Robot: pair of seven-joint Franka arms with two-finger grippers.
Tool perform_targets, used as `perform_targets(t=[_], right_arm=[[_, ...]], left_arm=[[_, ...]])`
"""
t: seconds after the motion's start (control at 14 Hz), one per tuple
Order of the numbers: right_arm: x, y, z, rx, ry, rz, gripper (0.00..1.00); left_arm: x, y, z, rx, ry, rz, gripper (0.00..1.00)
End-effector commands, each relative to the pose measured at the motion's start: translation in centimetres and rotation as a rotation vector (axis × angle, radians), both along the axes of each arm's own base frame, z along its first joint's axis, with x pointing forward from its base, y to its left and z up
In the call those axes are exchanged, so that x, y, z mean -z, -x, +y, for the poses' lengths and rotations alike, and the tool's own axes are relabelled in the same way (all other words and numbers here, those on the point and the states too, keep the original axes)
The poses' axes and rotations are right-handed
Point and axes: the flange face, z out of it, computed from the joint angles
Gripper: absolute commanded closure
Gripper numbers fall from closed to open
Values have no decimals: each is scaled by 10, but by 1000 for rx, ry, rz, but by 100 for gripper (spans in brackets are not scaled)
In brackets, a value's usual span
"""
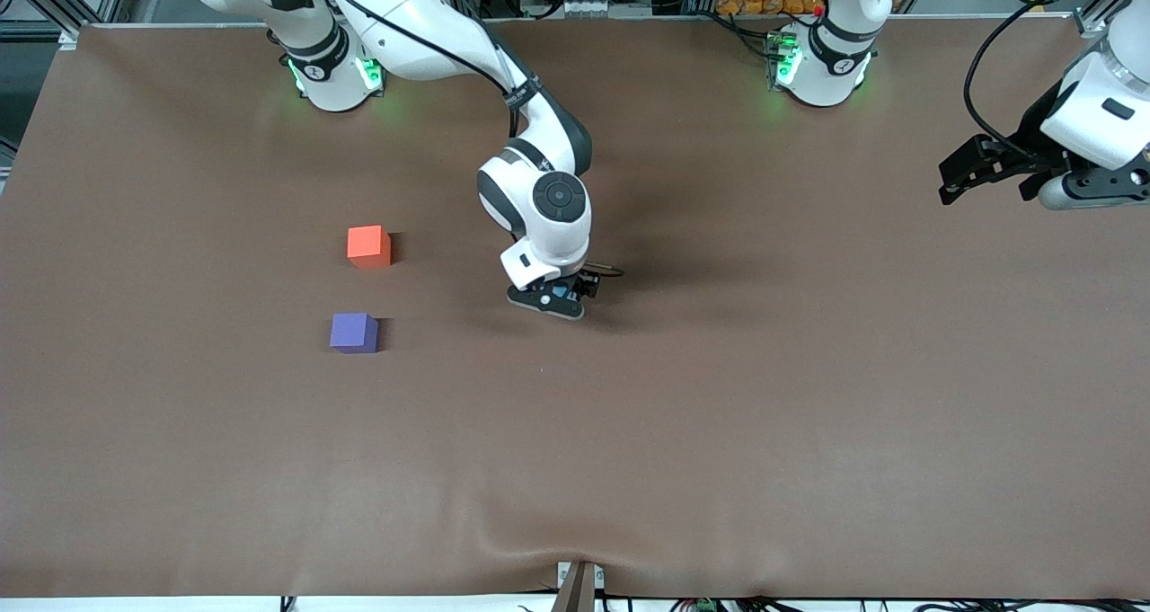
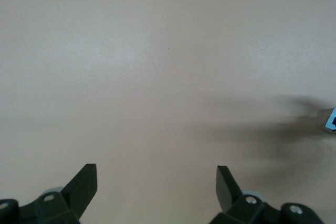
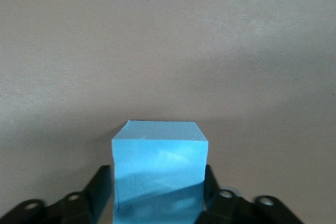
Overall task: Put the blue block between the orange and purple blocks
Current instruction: 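Grasp the light-blue block with the right gripper, then carry the blue block toward the orange and purple blocks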
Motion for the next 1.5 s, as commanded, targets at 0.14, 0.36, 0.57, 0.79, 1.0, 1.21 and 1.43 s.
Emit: perform_targets(t=[0.14,0.36,0.57,0.79,1.0,1.21,1.43], right_arm=[[-29,-22,-4,31,-28,-45,74],[-94,-58,-57,86,-30,-30,74],[-131,-70,-123,32,-5,30,74],[-145,-62,-199,-36,-25,87,74],[-139,-41,-256,-160,-24,147,73],[-114,-17,-302,-210,-21,221,73],[-104,2,-339,-241,-32,263,73]], left_arm=[[-16,7,6,28,13,-20,0],[-11,5,3,16,13,-10,0],[-15,16,3,21,24,35,0],[-28,16,-7,38,37,9,0],[-12,10,-23,62,39,40,0],[-6,6,-17,57,34,47,0],[-12,4,-16,45,42,22,0]])
